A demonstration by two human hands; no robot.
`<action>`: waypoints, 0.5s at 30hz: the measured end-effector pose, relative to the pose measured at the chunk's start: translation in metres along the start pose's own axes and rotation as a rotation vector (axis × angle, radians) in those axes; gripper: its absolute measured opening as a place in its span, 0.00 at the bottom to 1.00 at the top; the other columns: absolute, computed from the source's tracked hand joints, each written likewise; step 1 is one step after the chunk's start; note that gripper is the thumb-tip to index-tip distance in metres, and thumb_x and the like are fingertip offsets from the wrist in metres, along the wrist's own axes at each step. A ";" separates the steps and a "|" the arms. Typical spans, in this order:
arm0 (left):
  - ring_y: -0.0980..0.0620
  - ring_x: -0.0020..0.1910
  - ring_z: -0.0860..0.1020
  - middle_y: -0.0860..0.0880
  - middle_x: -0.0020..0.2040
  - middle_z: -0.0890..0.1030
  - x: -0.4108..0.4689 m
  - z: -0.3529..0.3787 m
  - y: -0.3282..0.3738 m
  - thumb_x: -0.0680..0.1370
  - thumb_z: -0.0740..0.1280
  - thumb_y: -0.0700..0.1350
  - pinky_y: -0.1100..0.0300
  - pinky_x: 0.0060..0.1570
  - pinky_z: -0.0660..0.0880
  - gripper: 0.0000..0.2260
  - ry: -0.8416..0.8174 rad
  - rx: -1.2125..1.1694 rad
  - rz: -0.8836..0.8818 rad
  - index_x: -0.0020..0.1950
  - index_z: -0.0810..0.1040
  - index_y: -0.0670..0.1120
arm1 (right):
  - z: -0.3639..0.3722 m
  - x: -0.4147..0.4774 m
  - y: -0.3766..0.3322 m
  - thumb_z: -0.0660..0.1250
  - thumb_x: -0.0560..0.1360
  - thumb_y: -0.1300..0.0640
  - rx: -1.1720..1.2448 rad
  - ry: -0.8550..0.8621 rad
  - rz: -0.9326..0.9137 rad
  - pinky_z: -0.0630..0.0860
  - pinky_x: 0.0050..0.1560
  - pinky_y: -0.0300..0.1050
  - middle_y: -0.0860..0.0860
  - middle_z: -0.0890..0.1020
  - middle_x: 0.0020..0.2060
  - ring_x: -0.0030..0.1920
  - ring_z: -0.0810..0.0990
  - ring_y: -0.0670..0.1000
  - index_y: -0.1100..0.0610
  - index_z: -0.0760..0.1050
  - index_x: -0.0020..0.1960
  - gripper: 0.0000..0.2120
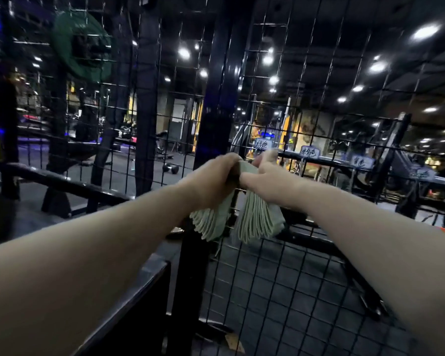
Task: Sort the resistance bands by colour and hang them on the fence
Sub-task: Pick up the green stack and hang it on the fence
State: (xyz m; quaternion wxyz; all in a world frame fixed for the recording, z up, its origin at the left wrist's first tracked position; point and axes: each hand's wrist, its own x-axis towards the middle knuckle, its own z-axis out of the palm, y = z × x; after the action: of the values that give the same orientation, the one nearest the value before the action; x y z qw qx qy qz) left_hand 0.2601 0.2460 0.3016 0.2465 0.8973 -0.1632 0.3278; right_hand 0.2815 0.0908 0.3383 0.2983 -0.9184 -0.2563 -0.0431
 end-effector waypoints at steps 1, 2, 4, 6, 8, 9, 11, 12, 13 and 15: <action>0.52 0.45 0.80 0.52 0.47 0.81 0.011 -0.003 -0.002 0.80 0.63 0.40 0.58 0.44 0.78 0.07 0.019 0.001 0.028 0.58 0.75 0.46 | -0.006 0.006 -0.003 0.62 0.79 0.50 -0.007 0.030 -0.018 0.70 0.26 0.38 0.52 0.74 0.44 0.36 0.74 0.48 0.55 0.53 0.68 0.25; 0.52 0.44 0.80 0.53 0.46 0.80 0.020 -0.005 -0.004 0.81 0.63 0.41 0.60 0.41 0.77 0.06 0.030 0.012 0.042 0.56 0.75 0.47 | -0.012 0.011 -0.005 0.63 0.79 0.49 -0.011 0.060 -0.036 0.72 0.28 0.39 0.52 0.74 0.45 0.37 0.74 0.48 0.54 0.56 0.66 0.23; 0.52 0.44 0.79 0.53 0.45 0.79 0.037 -0.008 -0.008 0.82 0.62 0.43 0.63 0.40 0.73 0.05 0.030 0.055 0.043 0.56 0.74 0.47 | -0.020 0.023 -0.007 0.64 0.78 0.48 -0.027 0.112 -0.062 0.72 0.34 0.43 0.53 0.75 0.46 0.40 0.75 0.49 0.53 0.61 0.62 0.18; 0.50 0.46 0.79 0.51 0.47 0.80 0.051 -0.007 -0.013 0.82 0.62 0.44 0.61 0.42 0.72 0.06 0.006 0.115 0.055 0.57 0.74 0.45 | -0.024 0.034 -0.003 0.65 0.77 0.48 -0.032 0.121 -0.072 0.71 0.35 0.44 0.53 0.76 0.44 0.39 0.75 0.50 0.53 0.64 0.57 0.15; 0.50 0.43 0.80 0.50 0.45 0.80 0.060 -0.007 -0.016 0.82 0.62 0.46 0.59 0.42 0.74 0.07 -0.060 0.144 0.055 0.57 0.72 0.45 | -0.025 0.043 0.002 0.66 0.76 0.48 -0.033 0.129 -0.080 0.70 0.33 0.45 0.53 0.78 0.43 0.37 0.75 0.51 0.52 0.66 0.54 0.12; 0.52 0.40 0.79 0.50 0.43 0.79 0.064 -0.007 -0.017 0.82 0.62 0.47 0.59 0.38 0.74 0.07 -0.078 0.146 0.052 0.56 0.70 0.45 | -0.026 0.047 0.005 0.66 0.76 0.48 -0.034 0.142 -0.083 0.70 0.33 0.45 0.53 0.78 0.43 0.37 0.75 0.51 0.52 0.67 0.52 0.12; 0.55 0.34 0.75 0.52 0.38 0.76 0.071 -0.006 -0.021 0.82 0.62 0.47 0.60 0.32 0.68 0.06 -0.090 0.164 0.048 0.53 0.67 0.46 | -0.025 0.054 0.010 0.67 0.76 0.49 -0.022 0.178 -0.092 0.70 0.32 0.44 0.53 0.78 0.42 0.35 0.74 0.51 0.54 0.68 0.52 0.12; 0.54 0.34 0.74 0.52 0.38 0.75 0.073 -0.005 -0.023 0.82 0.62 0.47 0.60 0.31 0.67 0.06 -0.098 0.172 0.047 0.51 0.67 0.46 | -0.023 0.057 0.013 0.67 0.76 0.50 -0.018 0.187 -0.095 0.70 0.32 0.43 0.54 0.78 0.42 0.35 0.73 0.51 0.55 0.69 0.52 0.12; 0.53 0.35 0.74 0.52 0.38 0.75 0.075 -0.004 -0.025 0.81 0.63 0.47 0.59 0.32 0.67 0.06 -0.108 0.174 0.042 0.50 0.67 0.47 | -0.021 0.060 0.015 0.66 0.76 0.50 -0.021 0.185 -0.096 0.70 0.32 0.44 0.54 0.77 0.43 0.35 0.73 0.51 0.56 0.69 0.52 0.12; 0.52 0.37 0.76 0.51 0.40 0.76 0.077 0.000 -0.031 0.81 0.64 0.48 0.60 0.33 0.68 0.06 -0.124 0.183 0.026 0.50 0.69 0.47 | -0.016 0.066 0.020 0.66 0.76 0.49 -0.046 0.153 -0.090 0.71 0.34 0.45 0.54 0.77 0.44 0.37 0.74 0.52 0.54 0.67 0.51 0.11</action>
State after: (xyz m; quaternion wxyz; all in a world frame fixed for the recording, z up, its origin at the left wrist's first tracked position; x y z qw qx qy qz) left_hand 0.3308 0.2617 0.3430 0.1488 0.9324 -0.1593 0.2882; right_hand 0.3498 0.0975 0.3568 0.2934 -0.9066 -0.2729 -0.1325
